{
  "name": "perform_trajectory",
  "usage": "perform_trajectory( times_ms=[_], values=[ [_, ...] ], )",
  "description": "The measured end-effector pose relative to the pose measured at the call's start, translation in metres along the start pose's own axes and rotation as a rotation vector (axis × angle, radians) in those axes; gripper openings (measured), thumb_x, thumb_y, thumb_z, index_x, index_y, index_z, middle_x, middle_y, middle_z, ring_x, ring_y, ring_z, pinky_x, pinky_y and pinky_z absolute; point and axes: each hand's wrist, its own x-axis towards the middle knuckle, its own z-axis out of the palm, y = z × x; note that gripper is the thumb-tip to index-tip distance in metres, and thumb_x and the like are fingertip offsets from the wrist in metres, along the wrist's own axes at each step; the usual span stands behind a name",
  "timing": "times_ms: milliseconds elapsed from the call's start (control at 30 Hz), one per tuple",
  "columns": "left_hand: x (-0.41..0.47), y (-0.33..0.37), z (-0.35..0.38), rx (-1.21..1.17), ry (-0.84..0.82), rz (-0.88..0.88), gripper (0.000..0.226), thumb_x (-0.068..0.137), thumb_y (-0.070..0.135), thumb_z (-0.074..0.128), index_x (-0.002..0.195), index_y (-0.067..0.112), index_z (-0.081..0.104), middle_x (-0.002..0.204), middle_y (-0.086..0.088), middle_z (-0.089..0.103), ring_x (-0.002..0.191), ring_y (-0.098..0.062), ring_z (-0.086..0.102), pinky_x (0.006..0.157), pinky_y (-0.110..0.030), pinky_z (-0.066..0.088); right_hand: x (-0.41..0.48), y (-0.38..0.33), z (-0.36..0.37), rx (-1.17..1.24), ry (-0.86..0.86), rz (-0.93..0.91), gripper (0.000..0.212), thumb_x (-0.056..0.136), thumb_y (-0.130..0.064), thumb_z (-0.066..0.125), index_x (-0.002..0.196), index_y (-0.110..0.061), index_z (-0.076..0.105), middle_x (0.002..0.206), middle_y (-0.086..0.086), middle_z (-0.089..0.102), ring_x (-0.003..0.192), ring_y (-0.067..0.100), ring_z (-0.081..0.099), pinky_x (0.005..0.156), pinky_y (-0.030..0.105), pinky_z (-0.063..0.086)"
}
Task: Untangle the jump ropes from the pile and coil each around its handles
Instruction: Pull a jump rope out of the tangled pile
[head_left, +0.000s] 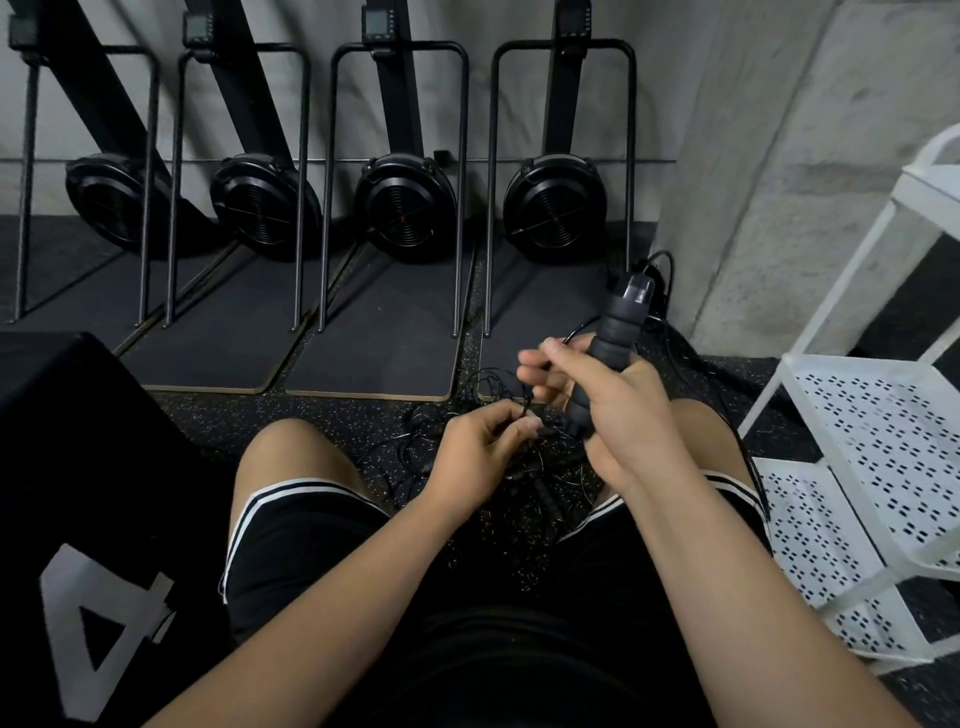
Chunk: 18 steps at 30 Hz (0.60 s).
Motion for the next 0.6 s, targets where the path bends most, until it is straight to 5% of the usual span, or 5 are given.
perform_trajectory(
  times_ms=[133, 267, 467, 600],
  values=[
    [0.008, -0.019, -0.008, 0.123, 0.042, -0.065, 0.013, 0.100, 0.036, 0.074, 0.094, 0.025, 0.078, 0.083, 0.011, 0.077, 0.081, -0.012, 0.072, 0.078, -0.036, 0.059, 0.009, -0.016, -0.001, 0.023, 0.027, -0.062, 0.012, 0.101, -0.008, 0.071, 0.094, -0.011, 0.062, 0.103, 0.022, 0.080, 0.096, 0.034, 0.080, 0.074, 0.032, 0.062],
    [0.019, -0.035, -0.014, 0.304, 0.020, -0.122, 0.017, 0.101, 0.038, 0.071, 0.090, 0.026, 0.076, 0.064, 0.010, 0.066, 0.054, -0.002, 0.054, 0.054, -0.023, 0.041, 0.024, -0.038, -0.002, 0.090, 0.021, -0.085, 0.015, 0.101, -0.009, 0.072, 0.108, -0.005, 0.060, 0.107, 0.023, 0.079, 0.098, 0.033, 0.080, 0.075, 0.032, 0.061],
    [0.024, -0.049, -0.024, 0.409, -0.065, -0.214, 0.024, 0.107, 0.036, 0.063, 0.099, 0.019, 0.079, 0.053, 0.016, 0.054, 0.043, 0.003, 0.048, 0.043, -0.017, 0.029, 0.048, -0.068, -0.012, 0.211, 0.028, -0.107, 0.026, 0.101, -0.010, 0.071, 0.122, 0.003, 0.062, 0.107, 0.021, 0.079, 0.095, 0.026, 0.080, 0.073, 0.028, 0.060],
    [0.028, -0.052, -0.027, 0.417, -0.061, -0.234, 0.031, 0.107, 0.040, 0.061, 0.096, 0.016, 0.077, 0.062, 0.005, 0.063, 0.051, -0.003, 0.058, 0.049, -0.025, 0.044, 0.058, -0.047, -0.020, 0.185, 0.067, -0.036, 0.020, 0.099, -0.013, 0.076, 0.114, -0.003, 0.067, 0.112, 0.020, 0.078, 0.103, 0.029, 0.079, 0.077, 0.030, 0.062]
  ],
)
